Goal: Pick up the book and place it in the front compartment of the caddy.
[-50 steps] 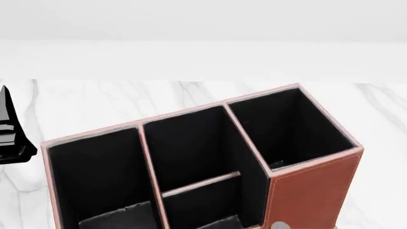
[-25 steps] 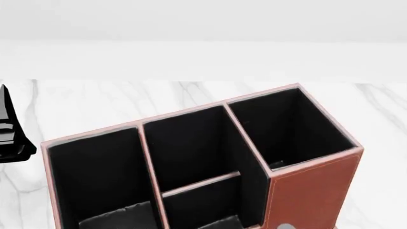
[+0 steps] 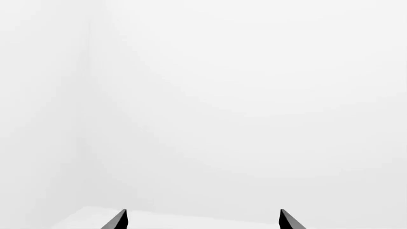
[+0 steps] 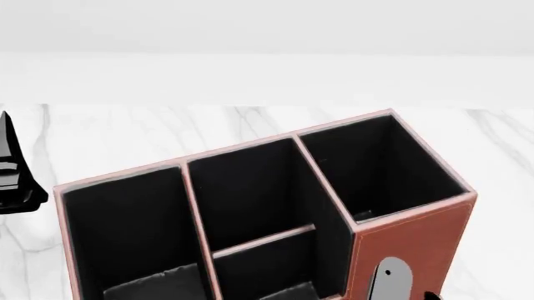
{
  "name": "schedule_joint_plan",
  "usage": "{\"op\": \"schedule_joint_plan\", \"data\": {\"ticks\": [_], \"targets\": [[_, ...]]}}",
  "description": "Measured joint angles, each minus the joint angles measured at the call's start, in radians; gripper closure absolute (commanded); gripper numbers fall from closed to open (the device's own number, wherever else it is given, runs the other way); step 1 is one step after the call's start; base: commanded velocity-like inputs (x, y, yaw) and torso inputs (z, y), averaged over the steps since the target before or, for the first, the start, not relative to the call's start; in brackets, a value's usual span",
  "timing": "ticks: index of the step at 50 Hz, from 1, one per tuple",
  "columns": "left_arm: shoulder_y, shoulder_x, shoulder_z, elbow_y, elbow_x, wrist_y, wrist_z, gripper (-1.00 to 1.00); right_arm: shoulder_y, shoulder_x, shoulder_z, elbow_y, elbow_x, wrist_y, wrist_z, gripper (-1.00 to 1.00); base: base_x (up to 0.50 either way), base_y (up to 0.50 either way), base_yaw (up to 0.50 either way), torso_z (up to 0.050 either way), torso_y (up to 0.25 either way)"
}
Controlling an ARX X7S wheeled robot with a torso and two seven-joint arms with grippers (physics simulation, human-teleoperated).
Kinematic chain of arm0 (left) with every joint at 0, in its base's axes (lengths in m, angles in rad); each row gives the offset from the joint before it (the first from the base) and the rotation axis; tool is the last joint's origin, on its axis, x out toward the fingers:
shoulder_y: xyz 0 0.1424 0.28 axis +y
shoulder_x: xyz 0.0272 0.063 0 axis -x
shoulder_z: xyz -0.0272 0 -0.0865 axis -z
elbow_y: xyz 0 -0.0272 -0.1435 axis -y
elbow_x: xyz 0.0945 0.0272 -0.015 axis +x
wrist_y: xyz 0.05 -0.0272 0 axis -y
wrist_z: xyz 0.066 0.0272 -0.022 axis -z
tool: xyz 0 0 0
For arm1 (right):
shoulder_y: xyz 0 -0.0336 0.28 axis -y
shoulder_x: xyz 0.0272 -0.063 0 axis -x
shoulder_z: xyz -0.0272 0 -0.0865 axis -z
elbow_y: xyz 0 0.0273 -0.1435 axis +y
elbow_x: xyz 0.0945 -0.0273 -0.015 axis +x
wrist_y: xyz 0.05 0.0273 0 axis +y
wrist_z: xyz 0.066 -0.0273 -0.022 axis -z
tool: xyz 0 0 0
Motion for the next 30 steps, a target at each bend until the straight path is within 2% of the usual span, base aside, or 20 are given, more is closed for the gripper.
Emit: {"op": "schedule_joint_plan", "data": {"ticks": [30], "targets": [[-0.004,-0.01,0.0,0.002,-0.013,0.0,-0.01,-1.0,0.367,0.001,0.065,-0.055,0.147,0.23,-0.051,1.0,0.0,0.0,0.0,0.0,0.0]]}}
